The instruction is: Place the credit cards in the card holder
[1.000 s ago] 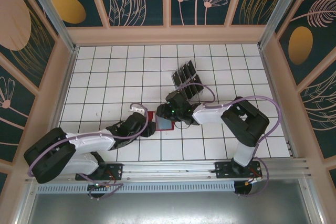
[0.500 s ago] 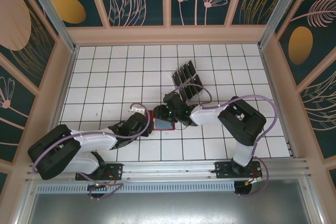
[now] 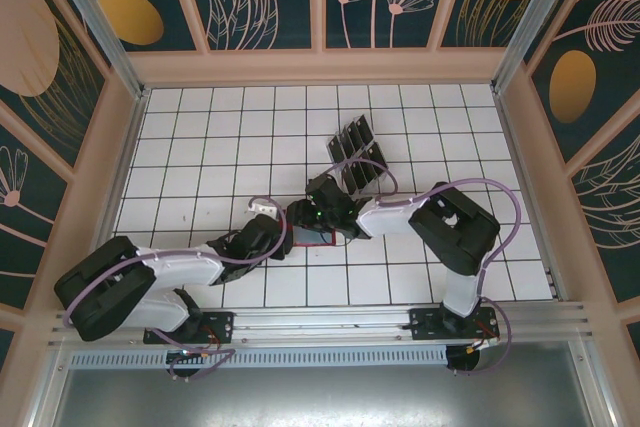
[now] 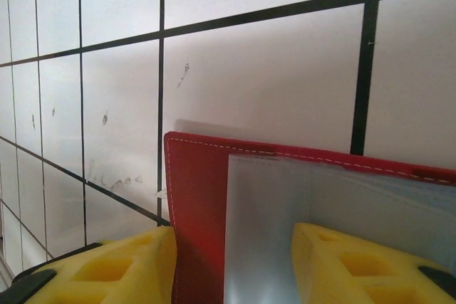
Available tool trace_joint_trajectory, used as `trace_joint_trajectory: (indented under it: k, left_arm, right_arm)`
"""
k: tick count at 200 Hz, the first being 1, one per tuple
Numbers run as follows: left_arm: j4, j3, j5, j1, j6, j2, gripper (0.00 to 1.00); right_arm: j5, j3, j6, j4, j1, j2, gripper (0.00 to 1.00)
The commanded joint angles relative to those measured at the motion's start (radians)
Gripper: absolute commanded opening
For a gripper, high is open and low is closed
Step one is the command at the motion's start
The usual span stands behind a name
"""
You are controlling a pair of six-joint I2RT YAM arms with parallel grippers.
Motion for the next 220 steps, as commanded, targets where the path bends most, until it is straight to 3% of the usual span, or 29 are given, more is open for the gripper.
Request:
trace_joint_trajectory:
  k: [1, 43, 116, 220]
  left_arm:
    - [-0.105, -0.022, 0.0, -0.004, 0.002, -0.054, 0.51]
    - [-0.126, -0.013, -0.005, -0.004, 0.004, -0.116, 0.56]
    - [0.003, -0.013, 0.073, -0.004, 0.036, -0.106, 0.59]
    - [0.05, -0.009, -0.002, -0.004, 0.018, 0.022, 0.6]
  right_arm:
    - [-0.001, -0.004, 0.026, -0.04, 0.013, 0.05, 0.47]
    - [0.003, -0.001, 0.028, -0.044, 0.013, 0.052, 0.47]
    - [-0.004, -0.002, 0.028, -0.038, 0.012, 0.059, 0.47]
    - [-0.025, -0.008, 0.04, -0.005, 0.014, 0.053, 0.47]
